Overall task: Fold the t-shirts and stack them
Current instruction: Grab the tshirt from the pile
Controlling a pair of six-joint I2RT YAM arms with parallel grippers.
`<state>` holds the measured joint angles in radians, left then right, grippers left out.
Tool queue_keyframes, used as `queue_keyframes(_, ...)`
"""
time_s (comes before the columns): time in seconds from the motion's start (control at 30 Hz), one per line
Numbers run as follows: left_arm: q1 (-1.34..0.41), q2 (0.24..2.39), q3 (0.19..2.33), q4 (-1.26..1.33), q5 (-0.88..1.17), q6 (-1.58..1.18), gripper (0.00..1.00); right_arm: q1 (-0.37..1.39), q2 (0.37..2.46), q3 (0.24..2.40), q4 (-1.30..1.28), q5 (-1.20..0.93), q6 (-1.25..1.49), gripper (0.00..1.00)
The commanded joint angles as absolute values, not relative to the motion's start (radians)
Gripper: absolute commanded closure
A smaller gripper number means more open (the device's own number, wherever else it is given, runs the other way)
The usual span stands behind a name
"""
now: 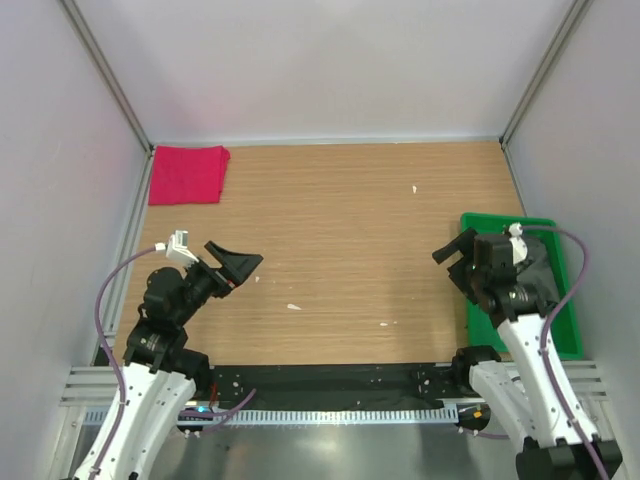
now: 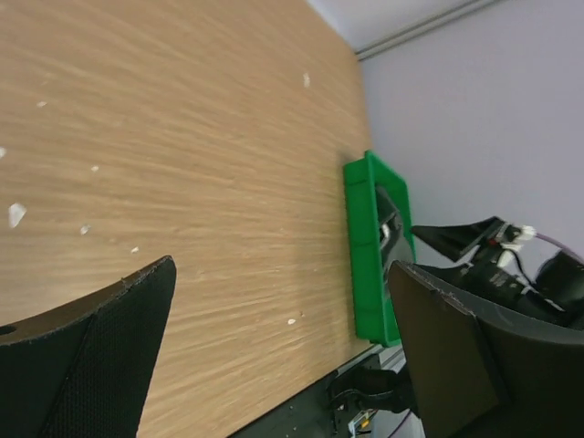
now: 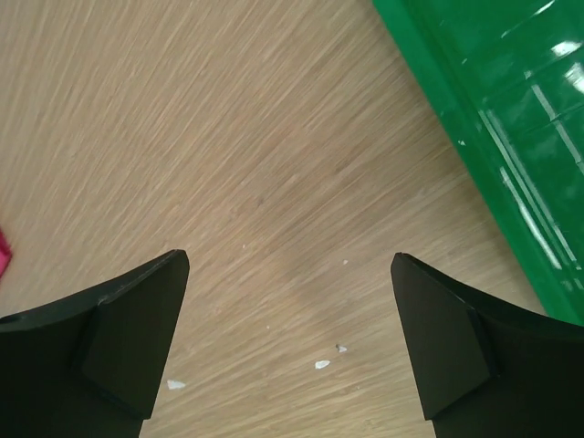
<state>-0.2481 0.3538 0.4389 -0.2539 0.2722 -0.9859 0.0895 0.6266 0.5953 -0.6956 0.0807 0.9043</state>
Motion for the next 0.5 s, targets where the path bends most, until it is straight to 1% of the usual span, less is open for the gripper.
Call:
queue_keyframes(0.0, -0.247, 0.396, 0.535, -0.438, 0.178, -0.994, 0.00, 0.087, 0.814, 0.793, -0.840, 0.282, 0.834, 0.00)
queue_keyframes(0.07, -0.247, 0.379, 0.577, -0.486, 0.134, -0.977, 0.00, 0.086, 0.891, 0.918, -0.879, 0.368, 0.806, 0.00)
queue_keyframes(0.13, -0.247, 0.359, 0.610, -0.517, 0.098, -0.982, 0.00, 0.083, 0.998, 0.988, -0.931, 0.464, 0.813, 0.00)
queue_keyframes(0.17, -0.247, 0.351, 0.623, -0.567, 0.088, -0.986, 0.00, 0.071, 1.038, 1.038, -0.949, 0.591, 0.830, 0.00)
queue_keyframes(0.2, -0.247, 0.338, 0.630, -0.580, 0.072, -0.973, 0.00, 0.054, 1.069, 1.055, -0.959, 0.624, 0.837, 0.05)
queue_keyframes(0.27, -0.247, 0.342, 0.670, -0.589, 0.103, -0.921, 0.00, -0.027, 1.165, 1.075, -0.937, 0.664, 0.825, 0.08)
queue_keyframes(0.3, -0.248, 0.351, 0.681, -0.583, 0.162, -0.867, 0.00, -0.055, 1.195, 1.074, -0.910, 0.679, 0.813, 0.10)
queue_keyframes(0.37, -0.256, 0.347, 0.707, -0.560, 0.213, -0.825, 0.00, -0.151, 1.297, 1.062, -0.885, 0.672, 0.816, 0.11)
queue_keyframes(0.47, -0.262, 0.336, 0.742, -0.563, 0.299, -0.703, 0.00, -0.245, 1.400, 1.026, -0.800, 0.664, 0.816, 0.11)
